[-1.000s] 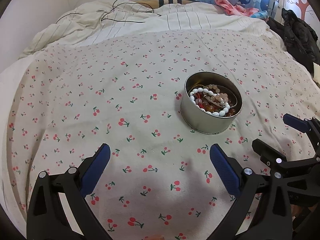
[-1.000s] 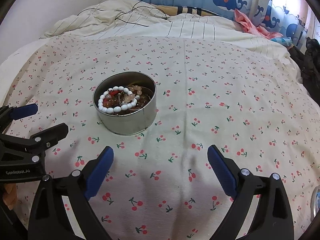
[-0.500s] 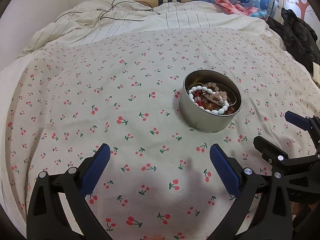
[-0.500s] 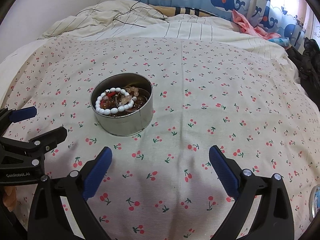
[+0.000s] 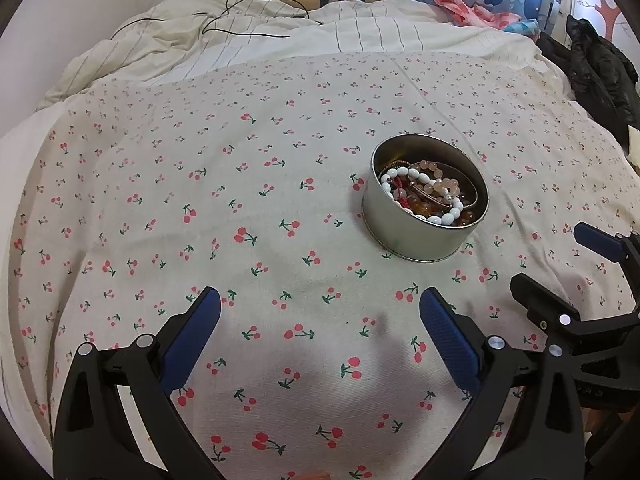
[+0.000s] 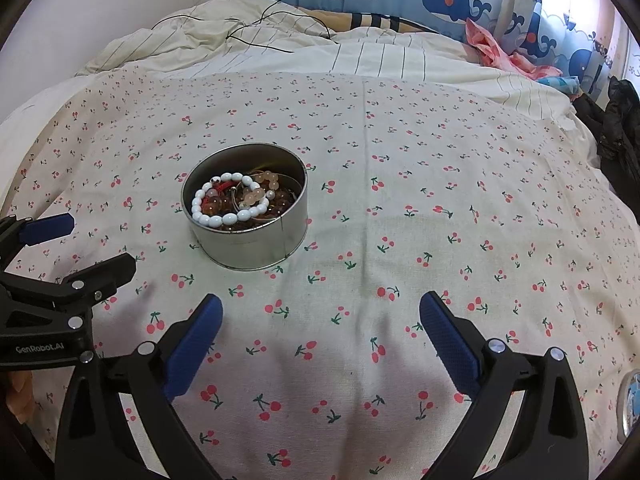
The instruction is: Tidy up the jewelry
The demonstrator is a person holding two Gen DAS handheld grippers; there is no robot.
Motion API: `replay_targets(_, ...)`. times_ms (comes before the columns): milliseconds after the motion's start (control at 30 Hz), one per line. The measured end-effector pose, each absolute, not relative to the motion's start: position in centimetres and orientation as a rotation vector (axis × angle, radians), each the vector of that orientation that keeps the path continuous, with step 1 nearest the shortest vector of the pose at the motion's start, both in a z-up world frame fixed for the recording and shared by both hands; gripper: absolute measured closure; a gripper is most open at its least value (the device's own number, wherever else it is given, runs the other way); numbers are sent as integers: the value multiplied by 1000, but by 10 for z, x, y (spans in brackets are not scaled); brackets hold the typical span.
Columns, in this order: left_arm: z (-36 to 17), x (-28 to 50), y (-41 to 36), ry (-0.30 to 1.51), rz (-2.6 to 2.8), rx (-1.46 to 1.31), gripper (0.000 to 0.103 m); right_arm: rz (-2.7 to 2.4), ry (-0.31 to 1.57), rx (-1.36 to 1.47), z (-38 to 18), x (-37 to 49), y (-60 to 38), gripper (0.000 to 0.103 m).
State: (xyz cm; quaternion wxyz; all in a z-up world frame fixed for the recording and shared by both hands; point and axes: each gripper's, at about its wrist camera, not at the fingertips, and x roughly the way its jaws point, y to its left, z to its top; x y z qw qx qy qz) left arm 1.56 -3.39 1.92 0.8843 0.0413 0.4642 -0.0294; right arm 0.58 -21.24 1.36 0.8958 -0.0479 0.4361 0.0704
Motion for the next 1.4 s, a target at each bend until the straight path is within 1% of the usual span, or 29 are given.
replay_targets(1400,7,18,-33,988,-37,87,7,59,933,-142,8,8,-210,8)
